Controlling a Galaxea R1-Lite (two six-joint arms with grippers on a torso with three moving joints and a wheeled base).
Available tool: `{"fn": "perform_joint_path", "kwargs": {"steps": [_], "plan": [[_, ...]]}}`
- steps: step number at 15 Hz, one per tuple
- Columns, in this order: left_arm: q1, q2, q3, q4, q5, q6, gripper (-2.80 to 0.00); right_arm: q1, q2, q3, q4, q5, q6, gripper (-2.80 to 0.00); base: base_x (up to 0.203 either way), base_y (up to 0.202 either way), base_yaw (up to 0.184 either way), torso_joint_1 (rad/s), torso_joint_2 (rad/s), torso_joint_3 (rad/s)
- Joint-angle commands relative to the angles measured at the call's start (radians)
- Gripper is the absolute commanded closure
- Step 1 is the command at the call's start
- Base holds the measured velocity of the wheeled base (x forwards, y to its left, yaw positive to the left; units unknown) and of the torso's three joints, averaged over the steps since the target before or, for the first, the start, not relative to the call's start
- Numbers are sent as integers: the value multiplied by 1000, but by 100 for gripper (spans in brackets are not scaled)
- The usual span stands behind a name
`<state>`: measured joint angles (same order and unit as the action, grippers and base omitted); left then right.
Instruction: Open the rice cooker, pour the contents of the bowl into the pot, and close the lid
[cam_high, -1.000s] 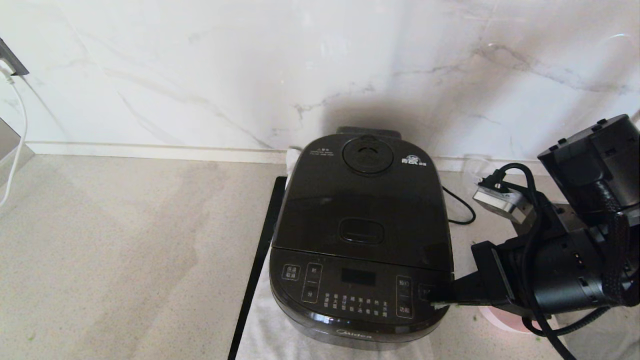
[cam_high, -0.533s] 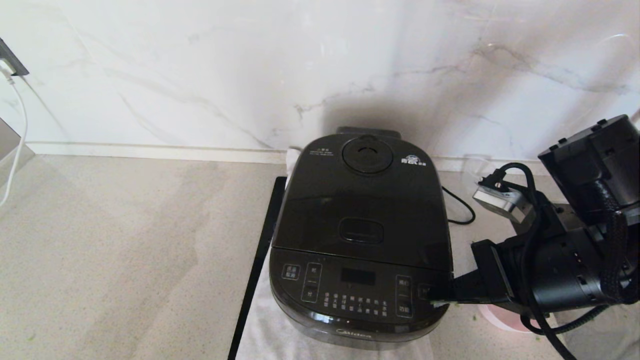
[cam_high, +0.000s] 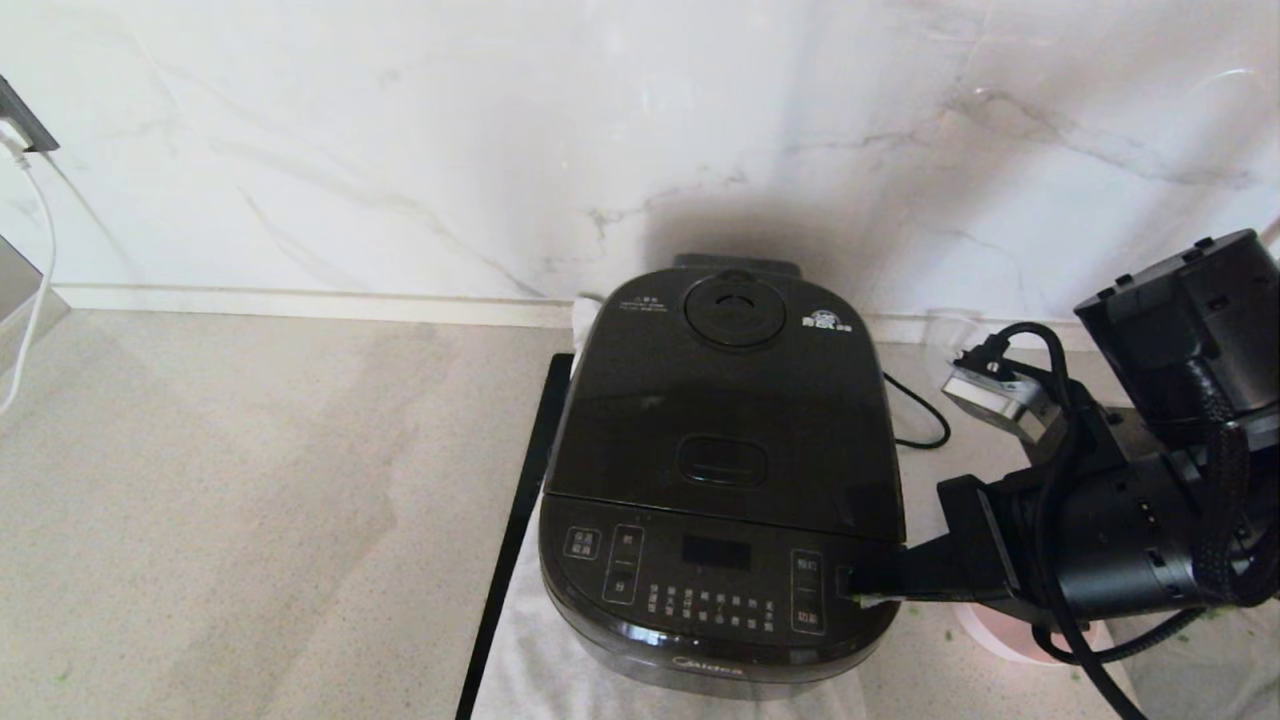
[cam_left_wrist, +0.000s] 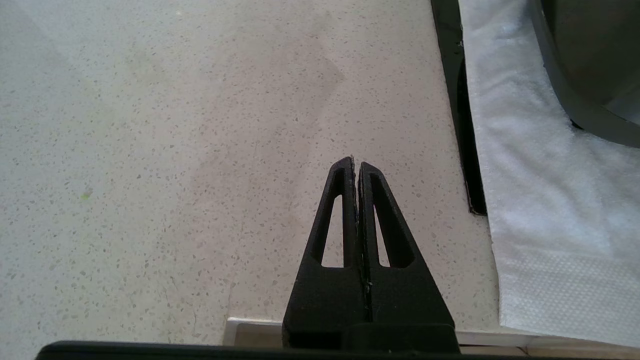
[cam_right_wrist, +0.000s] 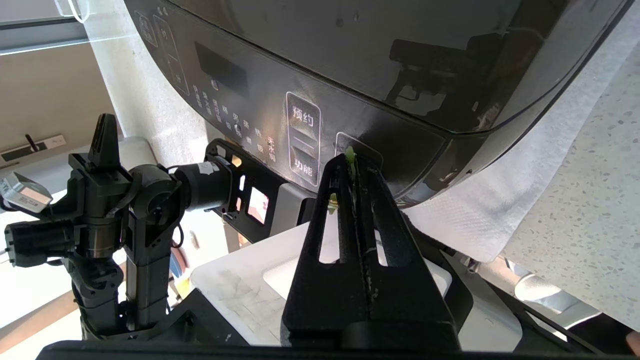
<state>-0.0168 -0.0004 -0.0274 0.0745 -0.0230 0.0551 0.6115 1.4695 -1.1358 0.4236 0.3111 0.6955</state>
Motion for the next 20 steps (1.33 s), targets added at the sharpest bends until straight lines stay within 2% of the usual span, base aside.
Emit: {"fn": "perform_joint_path", "kwargs": {"steps": [1,4,6,10,11,12,14,17,20], "plan": [[0,-1,0,1,0,0,0,1,-44,-20,4,3,3,0,0,0,0,0,0,0],[0,-1,0,1,0,0,0,-12,-103,-43,0,1,3,0,0,0,0,0,0,0],[0,-1,0,1,0,0,0,-58,-134,-74,-2,2,2,0,0,0,0,0,0,0],[0,0,0,1,0,0,0,-209,-183,-143,1,-29,-19,0,0,0,0,0,0,0],[0,-1,0,1,0,0,0,-271,-198,-154,6,-66,-47,0,0,0,0,0,0,0],[0,0,0,1,0,0,0,-325,-219,-159,11,-137,-88,0,0,0,0,0,0,0],[0,-1,0,1,0,0,0,-406,-294,-150,19,-356,-185,0,0,0,0,0,0,0],[0,0,0,1,0,0,0,-445,-484,-63,21,-535,-300,0,0,0,0,0,0,0],[0,-1,0,1,0,0,0,-454,-752,96,21,-649,-427,0,0,0,0,0,0,0]]}}
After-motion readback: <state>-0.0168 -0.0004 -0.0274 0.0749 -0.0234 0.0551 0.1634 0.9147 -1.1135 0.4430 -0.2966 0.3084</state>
